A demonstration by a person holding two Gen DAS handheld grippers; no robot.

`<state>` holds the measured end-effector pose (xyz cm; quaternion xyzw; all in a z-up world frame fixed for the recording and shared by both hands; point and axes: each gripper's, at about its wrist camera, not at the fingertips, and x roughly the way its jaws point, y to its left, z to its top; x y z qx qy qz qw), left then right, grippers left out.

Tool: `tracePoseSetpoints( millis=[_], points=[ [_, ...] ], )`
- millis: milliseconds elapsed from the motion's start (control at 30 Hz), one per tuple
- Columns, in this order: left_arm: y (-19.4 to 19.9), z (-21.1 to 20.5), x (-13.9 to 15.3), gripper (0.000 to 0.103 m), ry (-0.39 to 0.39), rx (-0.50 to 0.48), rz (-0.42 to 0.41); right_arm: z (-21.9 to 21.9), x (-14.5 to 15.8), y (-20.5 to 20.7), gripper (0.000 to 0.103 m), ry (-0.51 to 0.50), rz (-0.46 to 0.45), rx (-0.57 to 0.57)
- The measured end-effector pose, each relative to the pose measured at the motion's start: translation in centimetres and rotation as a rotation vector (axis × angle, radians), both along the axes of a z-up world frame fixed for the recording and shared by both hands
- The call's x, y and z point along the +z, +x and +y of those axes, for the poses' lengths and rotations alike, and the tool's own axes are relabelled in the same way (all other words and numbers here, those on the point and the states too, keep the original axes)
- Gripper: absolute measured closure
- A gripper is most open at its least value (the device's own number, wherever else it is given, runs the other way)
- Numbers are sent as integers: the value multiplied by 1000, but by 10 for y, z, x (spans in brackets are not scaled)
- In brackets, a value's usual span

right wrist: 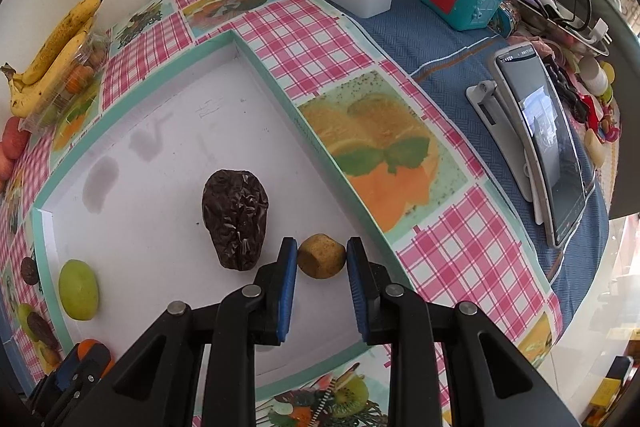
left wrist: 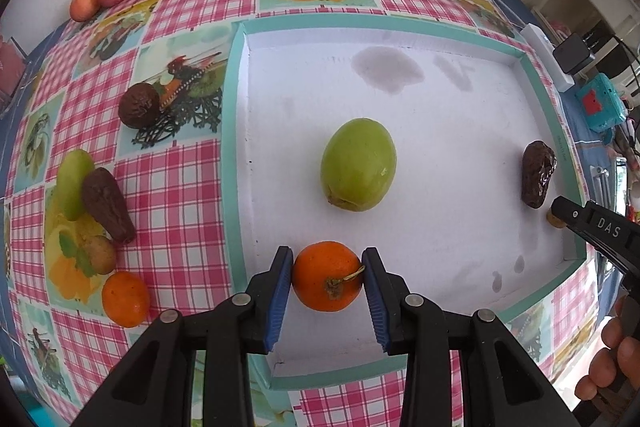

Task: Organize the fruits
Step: 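Carry the orange and kiwi into the white tray and release both, then move both open tools back toward the remaining fruits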

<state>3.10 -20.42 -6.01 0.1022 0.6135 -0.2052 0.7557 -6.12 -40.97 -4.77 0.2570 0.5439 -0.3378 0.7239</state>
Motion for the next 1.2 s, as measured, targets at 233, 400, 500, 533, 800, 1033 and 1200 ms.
tracePoseSetpoints(
  millis=[233, 400, 500, 533, 800, 1033, 1200],
  points=[
    [-1, 4, -1, 57, 11, -9, -7, 0, -1, 0, 76, -1, 0, 0],
    [0, 3, 5, 49, 11, -10, -20, 0, 0, -1, 67, 0, -9, 2],
    [0, 6, 11, 42, 4, -9, -35, 1, 5, -1, 64, -13, -18, 6],
    [1, 7, 14, 40, 1, -8, -41, 1, 8, -1, 64, -17, -27, 6],
    [6, 19, 38, 30, -5, 51, -133, 6, 34, -4, 40, -49, -108, 23],
    [21, 48, 51, 8, 13, 154, -214, 21, 39, 6, 19, -30, -154, 83],
    [36, 77, 57, 0, 60, 249, -279, 30, 38, 12, 18, -19, -174, 108]
  ],
)
